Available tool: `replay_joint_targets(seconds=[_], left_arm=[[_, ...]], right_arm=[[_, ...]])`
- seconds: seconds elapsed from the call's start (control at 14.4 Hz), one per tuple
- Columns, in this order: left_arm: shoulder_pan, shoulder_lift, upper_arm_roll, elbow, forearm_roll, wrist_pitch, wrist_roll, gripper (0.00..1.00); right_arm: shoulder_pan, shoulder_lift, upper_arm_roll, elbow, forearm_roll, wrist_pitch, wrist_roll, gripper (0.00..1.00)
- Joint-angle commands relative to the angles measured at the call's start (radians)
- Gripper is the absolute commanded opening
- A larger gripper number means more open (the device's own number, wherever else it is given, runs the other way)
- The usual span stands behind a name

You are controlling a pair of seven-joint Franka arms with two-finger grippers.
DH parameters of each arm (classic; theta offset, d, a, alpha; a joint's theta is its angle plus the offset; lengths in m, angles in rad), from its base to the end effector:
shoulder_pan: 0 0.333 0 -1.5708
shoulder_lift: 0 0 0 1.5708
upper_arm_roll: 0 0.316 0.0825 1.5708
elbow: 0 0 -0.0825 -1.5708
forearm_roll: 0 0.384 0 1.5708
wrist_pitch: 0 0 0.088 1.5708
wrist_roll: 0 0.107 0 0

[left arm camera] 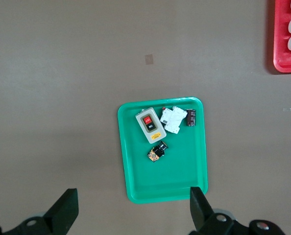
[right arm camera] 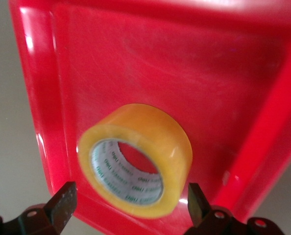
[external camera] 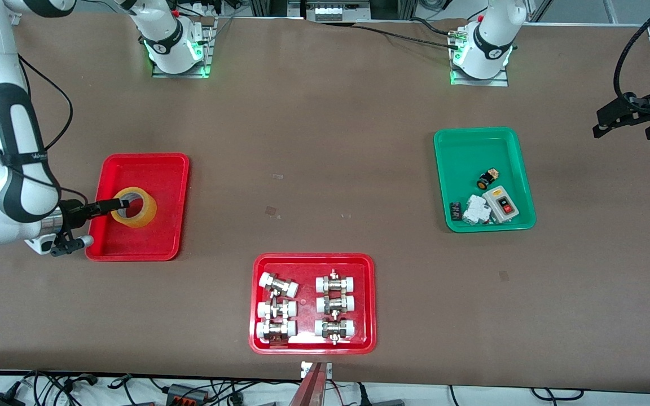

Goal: Left arm passes tape to right arm into tray
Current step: 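Open the right gripper and release the tape in the red tray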

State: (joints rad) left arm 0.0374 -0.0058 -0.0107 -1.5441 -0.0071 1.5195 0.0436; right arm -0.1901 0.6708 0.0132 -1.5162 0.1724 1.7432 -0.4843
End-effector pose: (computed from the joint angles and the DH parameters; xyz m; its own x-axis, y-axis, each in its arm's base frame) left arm 0.5476 0.0138 0.6358 0.9997 -0.0173 -0.0185 -0.0171 -0.9998 0.0078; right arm 0.6487 -0.1014 0.2415 0.9084 0.2773 -0.3131 0.1689 -0.9280 -0.3320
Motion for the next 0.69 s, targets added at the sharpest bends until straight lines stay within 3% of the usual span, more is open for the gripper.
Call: replay_joint_targets(seconds=[0.0, 0.28, 0.62], left_arm=[[-0.004, 0.015, -0.003, 0.036, 0.022, -0.024, -0.01, 1.0], [-0.004, 0.015, -0.003, 0.039, 0.018, -0.024, -0.01, 1.0], [-0.004, 0.015, -0.003, 0.039, 0.018, -0.025, -0.01, 1.0]], right_arm=[[0.072, -0.115, -0.002, 0.008, -0.1, -0.013, 0.177, 1.0], [0.133, -0.215, 0.001, 0.137, -0.206, -0.138, 0.415, 1.0], [0.129, -0.269, 0.004, 0.272, -0.192, -0.194, 0.405, 1.0]])
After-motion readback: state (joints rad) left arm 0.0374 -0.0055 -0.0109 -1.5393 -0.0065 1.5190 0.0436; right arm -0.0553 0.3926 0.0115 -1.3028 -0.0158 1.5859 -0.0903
